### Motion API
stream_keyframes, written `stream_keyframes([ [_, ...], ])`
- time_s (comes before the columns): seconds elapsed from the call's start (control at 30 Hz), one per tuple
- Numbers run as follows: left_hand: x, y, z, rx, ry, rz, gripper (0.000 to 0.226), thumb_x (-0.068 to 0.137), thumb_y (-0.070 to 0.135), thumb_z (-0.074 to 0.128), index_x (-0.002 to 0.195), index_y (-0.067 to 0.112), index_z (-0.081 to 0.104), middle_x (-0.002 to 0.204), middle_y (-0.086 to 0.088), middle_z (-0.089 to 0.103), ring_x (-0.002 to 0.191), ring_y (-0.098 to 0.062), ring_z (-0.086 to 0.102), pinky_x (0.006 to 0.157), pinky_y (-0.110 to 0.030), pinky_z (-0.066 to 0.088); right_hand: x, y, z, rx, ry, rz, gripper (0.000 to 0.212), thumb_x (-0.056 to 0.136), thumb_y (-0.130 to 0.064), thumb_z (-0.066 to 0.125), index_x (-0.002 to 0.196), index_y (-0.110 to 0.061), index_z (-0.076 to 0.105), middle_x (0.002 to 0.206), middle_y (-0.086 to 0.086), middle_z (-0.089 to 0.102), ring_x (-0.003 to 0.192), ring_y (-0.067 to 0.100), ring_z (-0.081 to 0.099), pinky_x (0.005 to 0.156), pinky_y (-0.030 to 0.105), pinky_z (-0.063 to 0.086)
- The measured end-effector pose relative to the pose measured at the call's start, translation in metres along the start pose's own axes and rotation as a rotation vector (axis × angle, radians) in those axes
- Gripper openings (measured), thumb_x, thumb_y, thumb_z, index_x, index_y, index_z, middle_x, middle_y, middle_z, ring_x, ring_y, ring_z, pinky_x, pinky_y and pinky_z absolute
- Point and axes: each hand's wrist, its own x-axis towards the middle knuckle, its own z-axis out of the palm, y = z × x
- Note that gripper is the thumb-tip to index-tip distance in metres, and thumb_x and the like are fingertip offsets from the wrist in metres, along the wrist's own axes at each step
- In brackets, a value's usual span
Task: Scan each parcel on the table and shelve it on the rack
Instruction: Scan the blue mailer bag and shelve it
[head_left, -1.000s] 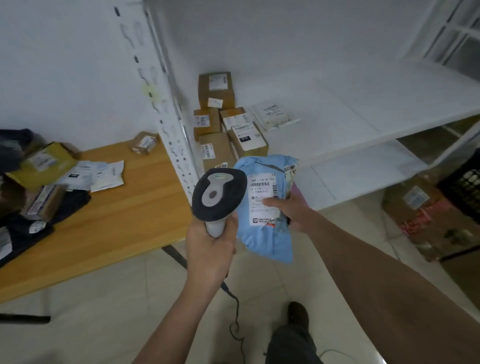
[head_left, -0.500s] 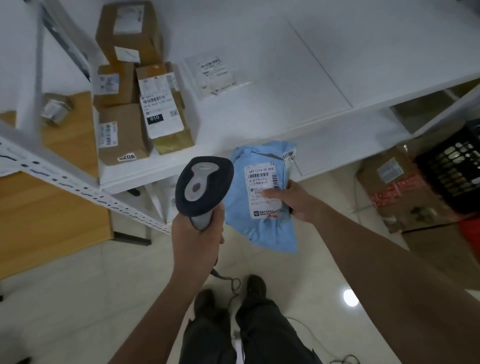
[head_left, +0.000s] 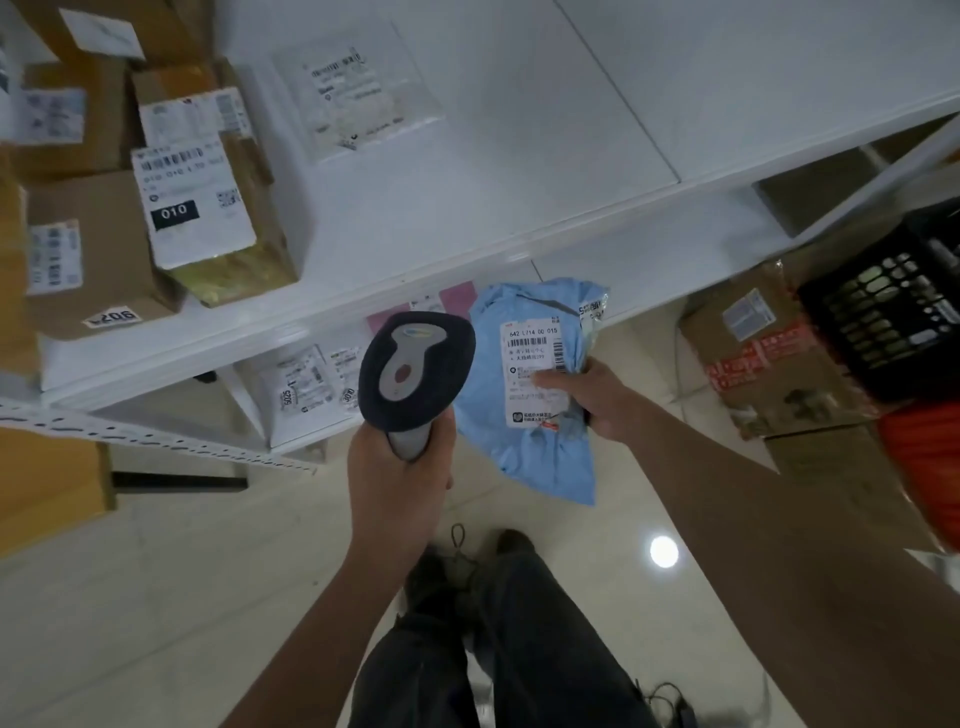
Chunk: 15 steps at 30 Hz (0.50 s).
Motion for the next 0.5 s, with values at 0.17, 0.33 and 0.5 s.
stream_keyframes([
  [0.17,0.013,-0.017,0.042,0.001,0.059,-0.043,0.034,0.091,0.015,0.065,0.062,0.001,0.055,0.044,-0.002,0.054,0.033,-0.005,0.048,0.038,-0.014,0.037,0.038,0.002,-0.034,-0.065,-0.003,0.025,0.035,0.077,0.000,0.077,0.111,0.000,0.066,0.108,0.017,0.072,0.096,0.032,0.071,0.087,0.050,0.056],
  [0.33,0.032,-0.048,0.115,0.003,0.175,-0.103,0.037,0.091,0.016,0.065,0.059,0.000,0.056,0.044,-0.003,0.055,0.034,-0.005,0.048,0.038,-0.015,0.039,0.098,0.007,-0.084,-0.180,-0.078,0.059,0.033,0.077,0.000,0.077,0.109,-0.002,0.068,0.105,0.016,0.073,0.093,0.032,0.072,0.084,0.050,0.057],
  [0.5,0.050,-0.086,0.187,-0.031,0.225,-0.158,0.038,0.092,0.018,0.064,0.060,-0.002,0.057,0.044,-0.002,0.055,0.035,-0.004,0.048,0.037,-0.013,0.037,0.161,0.018,-0.129,-0.239,-0.113,0.085,0.038,0.076,0.000,0.078,0.112,-0.001,0.067,0.106,0.016,0.073,0.095,0.032,0.072,0.086,0.049,0.056],
])
